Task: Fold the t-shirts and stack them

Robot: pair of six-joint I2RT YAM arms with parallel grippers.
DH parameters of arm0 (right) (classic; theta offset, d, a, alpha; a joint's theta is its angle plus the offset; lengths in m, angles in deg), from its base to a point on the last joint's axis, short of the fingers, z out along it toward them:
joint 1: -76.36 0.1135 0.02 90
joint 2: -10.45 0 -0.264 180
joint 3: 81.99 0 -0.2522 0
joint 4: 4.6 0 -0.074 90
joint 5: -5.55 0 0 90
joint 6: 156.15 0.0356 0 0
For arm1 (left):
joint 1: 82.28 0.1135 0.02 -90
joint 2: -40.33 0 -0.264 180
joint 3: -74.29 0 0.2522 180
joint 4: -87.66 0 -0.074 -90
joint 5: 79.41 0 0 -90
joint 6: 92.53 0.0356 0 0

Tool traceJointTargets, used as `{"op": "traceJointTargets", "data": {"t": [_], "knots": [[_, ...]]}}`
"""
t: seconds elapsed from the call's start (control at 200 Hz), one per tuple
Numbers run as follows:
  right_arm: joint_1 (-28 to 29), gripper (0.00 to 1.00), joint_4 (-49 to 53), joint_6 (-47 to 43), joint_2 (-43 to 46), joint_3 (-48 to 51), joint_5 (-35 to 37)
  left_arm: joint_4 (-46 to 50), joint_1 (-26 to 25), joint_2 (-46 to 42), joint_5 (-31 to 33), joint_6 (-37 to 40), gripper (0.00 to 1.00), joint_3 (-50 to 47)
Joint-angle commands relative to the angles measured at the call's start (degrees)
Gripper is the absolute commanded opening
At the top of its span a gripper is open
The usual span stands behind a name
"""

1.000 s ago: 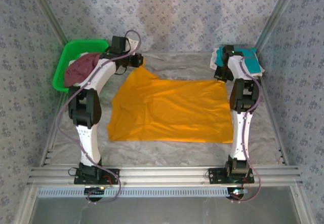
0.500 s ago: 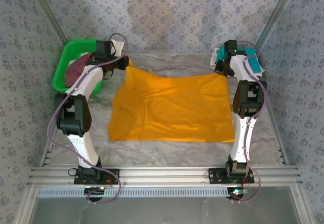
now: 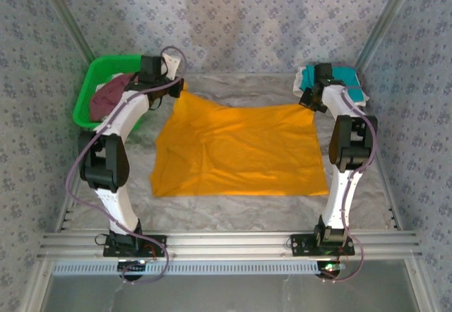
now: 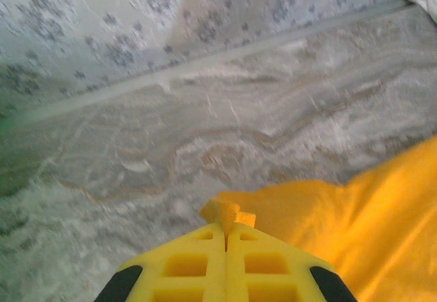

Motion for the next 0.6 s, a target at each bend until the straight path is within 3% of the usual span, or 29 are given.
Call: {"op": "traceJointTargets", "data": {"t": [0.0,0.4,0.595], "knots": [[-0.46,0.0,-2.7,2.13,3.01,3.1,1.49,-1.62,-0.42,-6.7,3.53,-0.75,0.0,-4.8],[-0.17,0.0,-9.67,2.77,11.55,16.51,3.06,-4.76,-1.18,-22.41,6.92,-6.15,0.0,-22.01],[-0.21,0.0,-10.84,2.97,16.13,22.53,4.7,-1.21,-1.37,-26.2,8.56,-6.65,0.0,-26.42]]}}
